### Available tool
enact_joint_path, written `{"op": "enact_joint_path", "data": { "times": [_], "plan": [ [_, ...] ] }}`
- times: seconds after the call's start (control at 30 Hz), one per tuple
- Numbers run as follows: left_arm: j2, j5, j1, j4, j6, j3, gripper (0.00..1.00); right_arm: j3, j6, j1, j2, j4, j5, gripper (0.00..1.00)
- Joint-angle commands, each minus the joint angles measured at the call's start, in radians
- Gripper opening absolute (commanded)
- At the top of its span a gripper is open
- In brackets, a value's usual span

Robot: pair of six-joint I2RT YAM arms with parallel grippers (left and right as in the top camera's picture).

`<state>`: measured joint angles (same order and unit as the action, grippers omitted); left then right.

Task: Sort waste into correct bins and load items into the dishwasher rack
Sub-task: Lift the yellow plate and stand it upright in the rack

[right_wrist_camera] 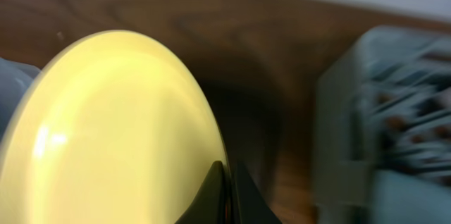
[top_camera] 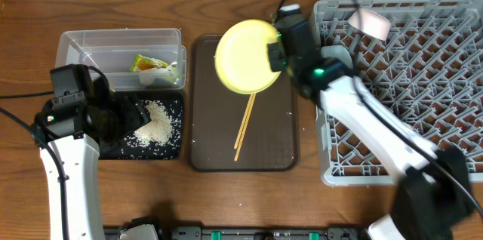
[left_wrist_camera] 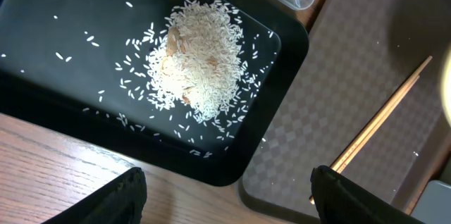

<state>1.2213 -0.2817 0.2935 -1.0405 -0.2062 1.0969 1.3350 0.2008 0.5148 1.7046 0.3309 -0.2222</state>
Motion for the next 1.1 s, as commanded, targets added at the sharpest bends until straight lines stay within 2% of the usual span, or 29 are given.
{"op": "enact_joint_path", "data": {
  "times": [0.0, 0.23, 0.33, 0.43, 0.73, 1.07],
  "plan": [
    [0.000, 0.006, 0.004, -0.002, 0.005, 0.005, 0.77, 0.006, -0.123, -0.051, -0.126, 0.026, -0.015, 0.01],
    [0.000, 0.006, 0.004, -0.001, 0.005, 0.005, 0.77, 0.006, -0.343, -0.187, -0.280, 0.069, -0.150, 0.01],
    [0.000, 0.006, 0.004, 0.002, 0.005, 0.005, 0.77, 0.006, -0.496, -0.251, -0.312, 0.070, -0.174, 0.01],
    [0.000, 0.006, 0.004, 0.002, 0.005, 0.005, 0.77, 0.006, -0.646, -0.303, -0.318, 0.088, -0.177, 0.01],
    [0.000, 0.006, 0.004, 0.002, 0.005, 0.005, 0.77, 0.005, -0.919, -0.394, -0.306, 0.120, -0.305, 0.01],
    [0.000, 0.006, 0.004, 0.001, 0.005, 0.005, 0.77, 0.005, -0.959, -0.451, -0.274, 0.134, -0.370, 0.01]
  ]
}}
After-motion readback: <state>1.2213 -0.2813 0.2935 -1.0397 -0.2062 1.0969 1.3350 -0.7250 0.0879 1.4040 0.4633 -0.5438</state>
